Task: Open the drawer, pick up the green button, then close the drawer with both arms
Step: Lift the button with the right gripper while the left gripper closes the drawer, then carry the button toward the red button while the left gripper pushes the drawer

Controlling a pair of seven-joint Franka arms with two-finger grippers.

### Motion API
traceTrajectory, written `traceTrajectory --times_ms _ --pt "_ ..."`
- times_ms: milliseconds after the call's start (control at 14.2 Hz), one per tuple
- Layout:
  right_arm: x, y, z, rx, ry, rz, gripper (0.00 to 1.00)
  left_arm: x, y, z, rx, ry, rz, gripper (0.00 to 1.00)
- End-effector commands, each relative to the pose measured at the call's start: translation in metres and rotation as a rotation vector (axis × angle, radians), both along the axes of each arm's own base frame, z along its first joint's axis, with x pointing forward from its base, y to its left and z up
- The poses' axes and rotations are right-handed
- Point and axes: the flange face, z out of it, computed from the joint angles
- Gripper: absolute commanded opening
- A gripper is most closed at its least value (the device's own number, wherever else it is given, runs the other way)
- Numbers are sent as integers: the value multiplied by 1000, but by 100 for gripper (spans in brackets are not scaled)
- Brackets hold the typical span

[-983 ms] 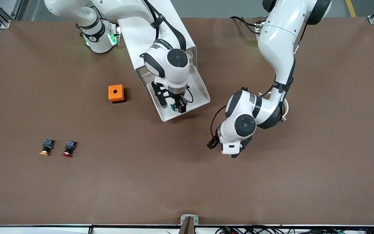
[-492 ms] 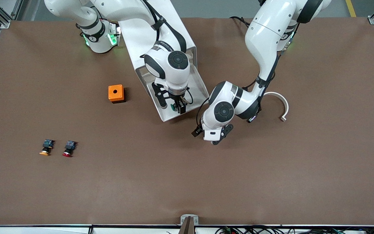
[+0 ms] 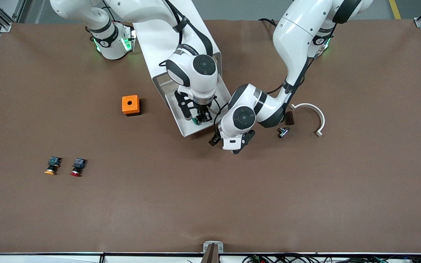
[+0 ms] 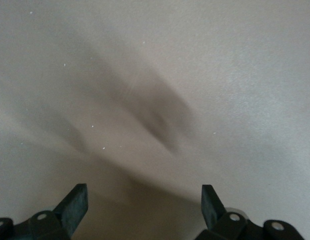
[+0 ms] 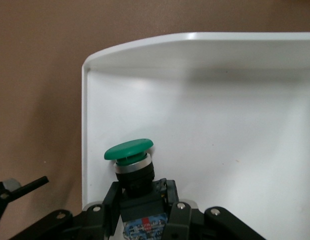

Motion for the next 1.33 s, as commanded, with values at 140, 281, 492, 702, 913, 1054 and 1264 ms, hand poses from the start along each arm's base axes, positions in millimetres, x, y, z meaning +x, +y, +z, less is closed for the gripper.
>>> traceTrajectory --times_ms 140,281,492,702,913,1054,1264 --pt "20 -13 36 13 3 138 0 -13 -1 3 12 12 23 100" --pt "32 -30 63 13 5 221 0 -16 -5 3 13 18 40 100" --pt "68 -82 106 53 35 354 0 -27 -13 0 14 41 51 100" --pt "112 -164 120 34 80 514 0 -43 -29 1 9 64 65 100" --pt "141 -235 103 28 115 619 0 -64 -48 3 7 98 91 100" --pt "153 -280 82 26 126 687 0 -84 -64 2 14 119 93 100" --pt "162 -337 46 27 77 748 0 -116 -89 4 35 135 108 100"
